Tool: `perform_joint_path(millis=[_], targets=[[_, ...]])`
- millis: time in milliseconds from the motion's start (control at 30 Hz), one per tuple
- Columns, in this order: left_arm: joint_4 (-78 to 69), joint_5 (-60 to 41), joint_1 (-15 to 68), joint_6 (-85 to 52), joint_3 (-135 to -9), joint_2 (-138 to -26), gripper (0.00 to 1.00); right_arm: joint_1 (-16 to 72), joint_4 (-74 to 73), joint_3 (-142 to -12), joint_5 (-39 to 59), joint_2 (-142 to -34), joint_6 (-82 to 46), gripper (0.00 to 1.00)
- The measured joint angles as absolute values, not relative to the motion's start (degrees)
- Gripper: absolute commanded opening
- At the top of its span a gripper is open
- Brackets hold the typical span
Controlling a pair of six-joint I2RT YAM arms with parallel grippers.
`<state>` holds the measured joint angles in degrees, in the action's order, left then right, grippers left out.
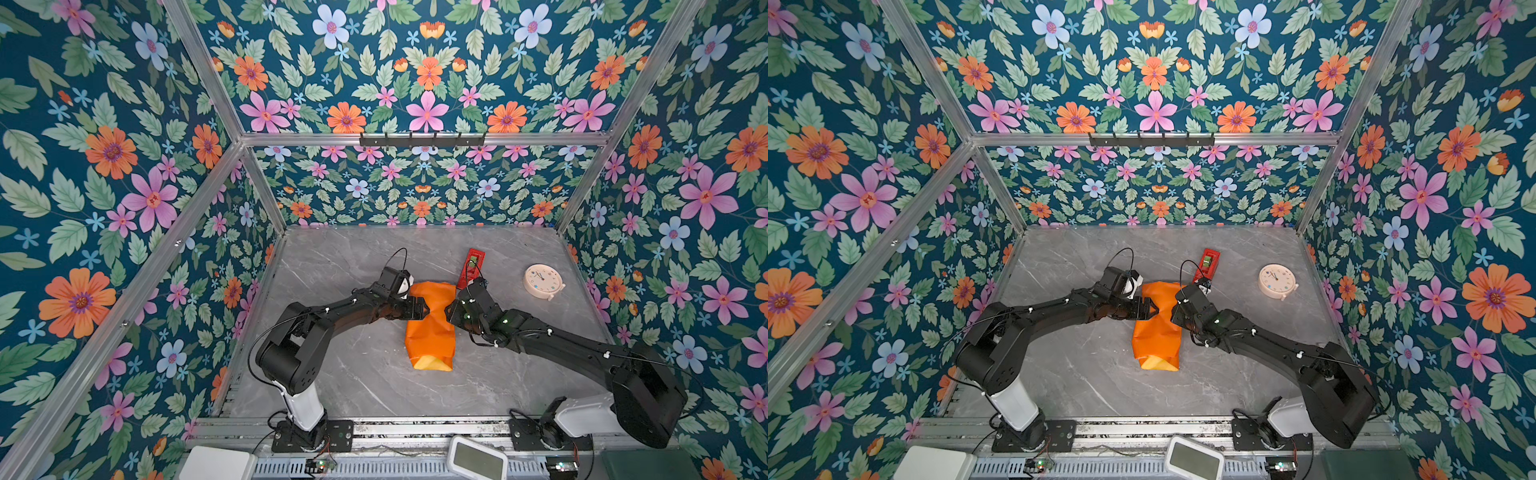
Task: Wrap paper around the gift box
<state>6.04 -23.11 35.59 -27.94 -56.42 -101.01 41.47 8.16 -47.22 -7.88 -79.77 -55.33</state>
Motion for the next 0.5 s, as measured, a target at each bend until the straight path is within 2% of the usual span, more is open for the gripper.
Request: perform_joint_path(millis=[500], targets=[[6.0, -23.1, 35.6, -27.9, -56.4, -101.0, 0.87, 41.5, 5.7, -47.4, -6.4, -84.0, -55.4, 0.47]])
